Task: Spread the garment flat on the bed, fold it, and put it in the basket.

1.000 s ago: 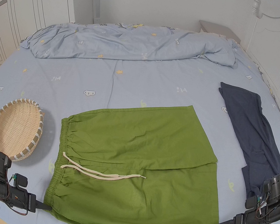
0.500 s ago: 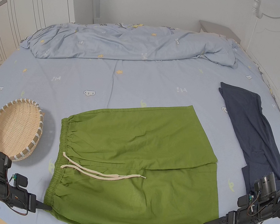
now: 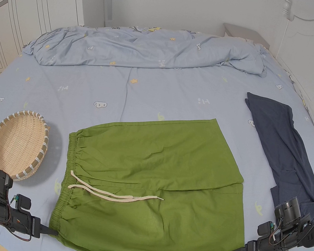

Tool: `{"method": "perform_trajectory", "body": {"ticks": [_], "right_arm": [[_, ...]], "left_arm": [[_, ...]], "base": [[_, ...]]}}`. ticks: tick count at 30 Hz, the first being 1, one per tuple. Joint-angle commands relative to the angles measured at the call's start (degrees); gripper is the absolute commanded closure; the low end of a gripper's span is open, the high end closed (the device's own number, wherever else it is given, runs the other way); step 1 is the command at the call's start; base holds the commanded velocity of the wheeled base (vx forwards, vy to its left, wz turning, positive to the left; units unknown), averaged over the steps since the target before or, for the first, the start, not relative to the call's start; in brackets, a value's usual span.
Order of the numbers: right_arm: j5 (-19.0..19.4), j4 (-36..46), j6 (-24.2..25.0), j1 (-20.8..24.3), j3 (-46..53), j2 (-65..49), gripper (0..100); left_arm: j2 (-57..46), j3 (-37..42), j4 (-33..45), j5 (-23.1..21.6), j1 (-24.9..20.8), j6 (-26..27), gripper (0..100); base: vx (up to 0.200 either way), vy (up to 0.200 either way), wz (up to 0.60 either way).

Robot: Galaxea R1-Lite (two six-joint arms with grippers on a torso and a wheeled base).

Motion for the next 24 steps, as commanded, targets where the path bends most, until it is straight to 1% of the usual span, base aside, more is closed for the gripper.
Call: {"method": "perform_trajectory", "body": {"ticks": [1,4,14,15,18,21,22,23,24], "right_arm": [[1.3,-0.5,0.3,0.3,0.1,0.5,0],[2.9,-0.5,0.3,0.1,0.1,0.5,0],[3.4,-2.9,0.2,-0.1,2.1,1.1,0],[3.4,-2.9,0.2,-0.2,2.1,1.2,100],[3.4,-2.9,-0.2,-1.1,2.3,1.3,100],[3.4,-3.0,-1.1,-4.3,3.4,1.3,100],[3.4,-3.0,-1.1,-4.3,3.4,1.3,100],[3.4,-3.0,-2.3,-5.9,3.7,1.2,100],[3.5,-2.9,-4.6,-8.4,4.1,1.2,100]], "left_arm": [[0.0,0.0,0.0,0.0,0.0,0.0,100],[0.0,0.0,0.0,0.0,0.0,0.0,100],[0.1,0.0,0.0,0.0,0.1,0.0,100],[0.1,0.0,-0.1,0.0,0.1,0.0,100],[0.1,0.0,-0.1,0.0,0.2,0.0,100],[0.1,0.0,-0.1,0.1,0.4,0.0,100],[0.1,0.0,-0.1,0.1,0.4,0.0,100],[0.1,0.0,-0.1,0.1,0.4,0.0,100],[0.1,0.0,-0.1,0.1,0.4,0.0,100]], "base": [[0.0,0.0,0.0],[0.0,0.0,0.0],[0.0,0.0,0.0],[0.0,0.0,0.0],[0.0,0.0,0.0],[0.0,0.0,0.0],[0.0,0.0,0.0],[0.0,0.0,0.0],[0.0,0.0,0.0]]}}
